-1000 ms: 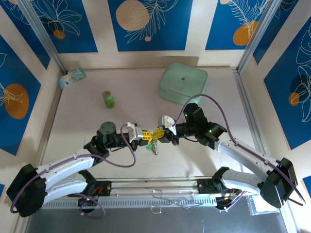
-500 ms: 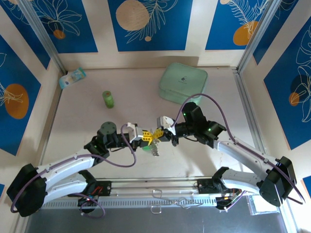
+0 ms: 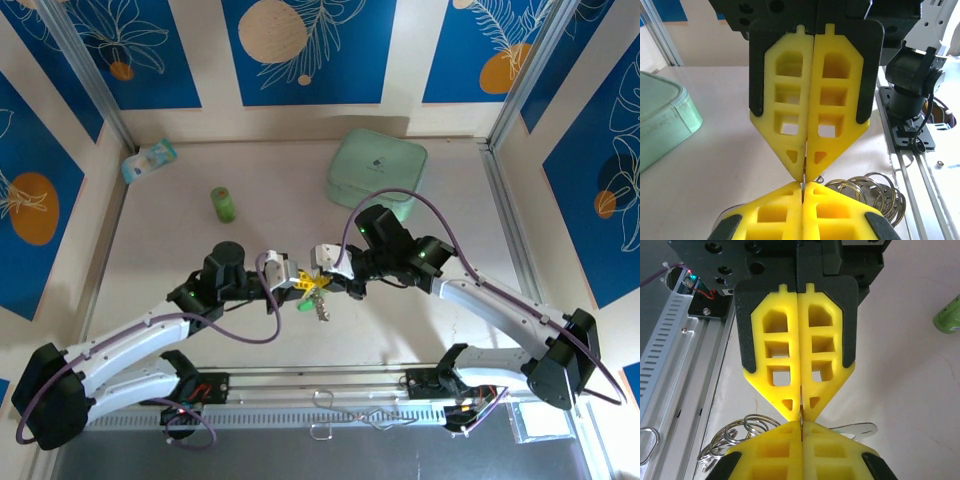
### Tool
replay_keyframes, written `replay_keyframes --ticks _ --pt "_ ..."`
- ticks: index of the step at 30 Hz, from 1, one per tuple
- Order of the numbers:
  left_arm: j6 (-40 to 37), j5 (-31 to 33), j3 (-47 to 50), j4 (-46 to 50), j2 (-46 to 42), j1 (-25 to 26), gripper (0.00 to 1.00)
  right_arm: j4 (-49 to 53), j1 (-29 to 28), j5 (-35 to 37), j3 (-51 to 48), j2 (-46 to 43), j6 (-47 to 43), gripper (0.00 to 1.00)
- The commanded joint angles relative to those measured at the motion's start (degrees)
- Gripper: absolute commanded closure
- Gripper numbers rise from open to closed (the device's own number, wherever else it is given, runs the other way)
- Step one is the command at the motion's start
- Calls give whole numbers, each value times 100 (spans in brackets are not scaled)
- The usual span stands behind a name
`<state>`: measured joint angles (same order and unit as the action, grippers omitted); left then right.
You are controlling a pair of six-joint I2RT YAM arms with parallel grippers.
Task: Put the keys on the keyring
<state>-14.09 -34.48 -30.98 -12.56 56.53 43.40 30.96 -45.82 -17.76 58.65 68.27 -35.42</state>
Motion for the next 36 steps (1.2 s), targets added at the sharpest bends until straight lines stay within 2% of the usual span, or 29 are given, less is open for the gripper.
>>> replay_keyframes --ticks 1,2,3,5,10,18,23,28,31,33,35,36 --pt "-154 -68 -145 49 15 31 100 -171 -58 -330 109 -37 45 98" --pt "-114 -56 -73 -87 -22 37 100 -327 39 -424 6 -122 153 88" --pt "-64 -35 16 -253 -70 35 100 -524 167 -529 -149 -239 306 73" --pt "32 15 218 -635 -161 32 100 -940 398 -779 -492 -498 577 65" --pt "243 22 591 -1380 -242 31 100 -1665 776 -994 -1202 -961 1025 64" --pt "342 -63 636 -1678 -90 29 100 -1724 656 -1144 -1345 -795 1166 64" --pt "416 -77 677 -1823 -75 31 100 -1900 562 -1186 -1346 -669 1220 67" --pt "514 -85 734 -1978 -94 36 100 -2006 485 -1186 -1308 -536 1237 75" --pt "532 -100 749 -1983 -105 32 100 -2024 461 -1169 -1273 -493 1221 85" --pt "535 -87 752 -1975 -124 31 100 -1970 451 -1149 -1226 -487 1189 99" --pt "496 -40 721 -1814 -157 33 100 -1814 436 -1055 -1153 -503 1097 100" --pt "486 26 658 -1586 -184 33 87 -1669 423 -984 -1087 -508 999 100"
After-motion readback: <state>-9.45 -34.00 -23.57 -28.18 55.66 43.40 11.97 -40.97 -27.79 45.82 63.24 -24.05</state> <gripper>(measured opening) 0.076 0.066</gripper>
